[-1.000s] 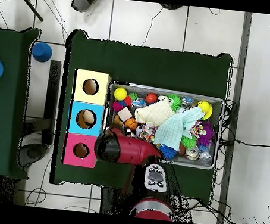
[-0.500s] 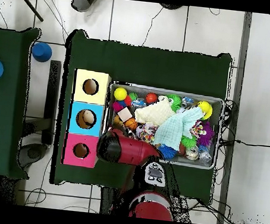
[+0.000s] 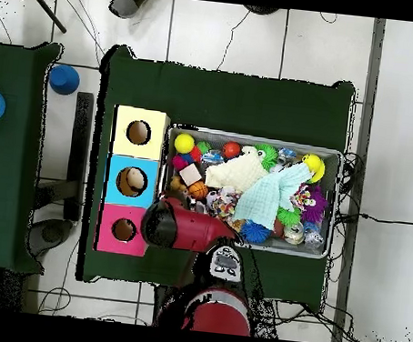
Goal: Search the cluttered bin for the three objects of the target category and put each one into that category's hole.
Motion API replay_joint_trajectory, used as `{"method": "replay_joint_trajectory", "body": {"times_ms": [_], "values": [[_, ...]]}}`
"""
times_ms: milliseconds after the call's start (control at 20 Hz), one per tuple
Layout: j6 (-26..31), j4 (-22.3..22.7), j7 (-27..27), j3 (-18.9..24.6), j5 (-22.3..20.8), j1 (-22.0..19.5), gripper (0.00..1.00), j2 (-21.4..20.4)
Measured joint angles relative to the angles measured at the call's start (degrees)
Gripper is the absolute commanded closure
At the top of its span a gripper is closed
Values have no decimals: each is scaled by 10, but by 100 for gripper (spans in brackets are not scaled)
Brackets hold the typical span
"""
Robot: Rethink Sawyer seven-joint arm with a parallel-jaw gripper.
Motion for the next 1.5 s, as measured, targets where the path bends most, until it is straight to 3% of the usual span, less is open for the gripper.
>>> {"method": "replay_joint_trajectory", "body": {"times_ms": [650,1300,1350,1500], "values": [[-58,0,1,-5,49,17,0,27],[-73,0,1,-5,58,16,0,32],[-75,0,1,-5,58,16,100,32],[-83,0,1,-7,58,16,100,32]]}}
